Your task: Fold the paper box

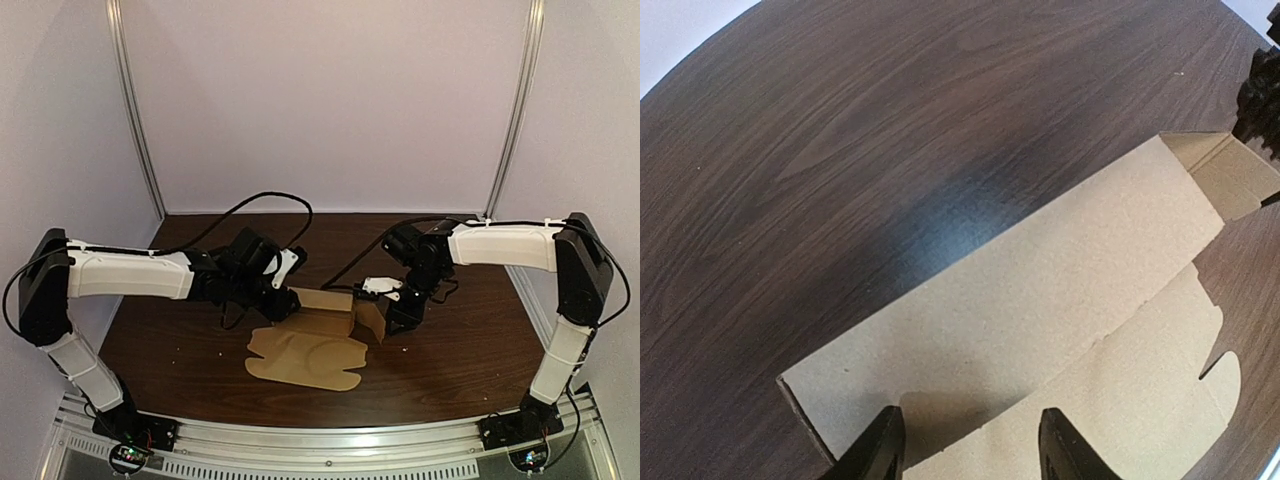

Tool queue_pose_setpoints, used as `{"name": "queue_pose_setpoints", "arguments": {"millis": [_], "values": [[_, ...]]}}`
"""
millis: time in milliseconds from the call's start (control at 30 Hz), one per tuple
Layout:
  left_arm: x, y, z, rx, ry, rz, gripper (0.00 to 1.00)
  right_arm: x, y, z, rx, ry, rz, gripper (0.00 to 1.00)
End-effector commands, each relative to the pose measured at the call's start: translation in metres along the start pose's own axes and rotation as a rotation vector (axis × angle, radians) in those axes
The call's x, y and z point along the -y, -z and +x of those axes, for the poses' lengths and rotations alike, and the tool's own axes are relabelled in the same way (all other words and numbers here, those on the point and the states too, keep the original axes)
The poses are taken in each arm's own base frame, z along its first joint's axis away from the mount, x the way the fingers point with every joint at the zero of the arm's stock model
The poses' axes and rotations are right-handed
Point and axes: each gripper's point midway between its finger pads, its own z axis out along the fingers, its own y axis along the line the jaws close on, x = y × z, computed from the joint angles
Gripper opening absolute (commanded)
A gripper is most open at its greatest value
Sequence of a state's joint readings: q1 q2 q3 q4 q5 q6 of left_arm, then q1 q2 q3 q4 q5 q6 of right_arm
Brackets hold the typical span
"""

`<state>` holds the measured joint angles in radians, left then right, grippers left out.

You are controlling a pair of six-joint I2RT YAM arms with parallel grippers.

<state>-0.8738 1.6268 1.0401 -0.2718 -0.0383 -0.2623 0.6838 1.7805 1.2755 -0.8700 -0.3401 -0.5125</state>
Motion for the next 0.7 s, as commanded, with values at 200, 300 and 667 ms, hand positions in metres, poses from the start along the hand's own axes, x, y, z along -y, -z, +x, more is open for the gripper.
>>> {"name": "queue_pose_setpoints", "arguments": {"millis": [200,300,667], "values": [[-0.003,-0.006,0.015,-0.014,0.046,0.014,0.48,-0.01,-0.004,-0.044,0.099,0.039,-0.051,0.42],[-0.003,-0.007,0.015,-0.012,0.052,0.016,0.48,-0.008,-0.004,-0.055,0.139,0.048,-0.05,0.42],[-0.006,-0.009,0.005,0.032,0.132,0.098,0.48,0.014,-0.014,-0.086,0.248,0.092,0.018,0.44]]}}
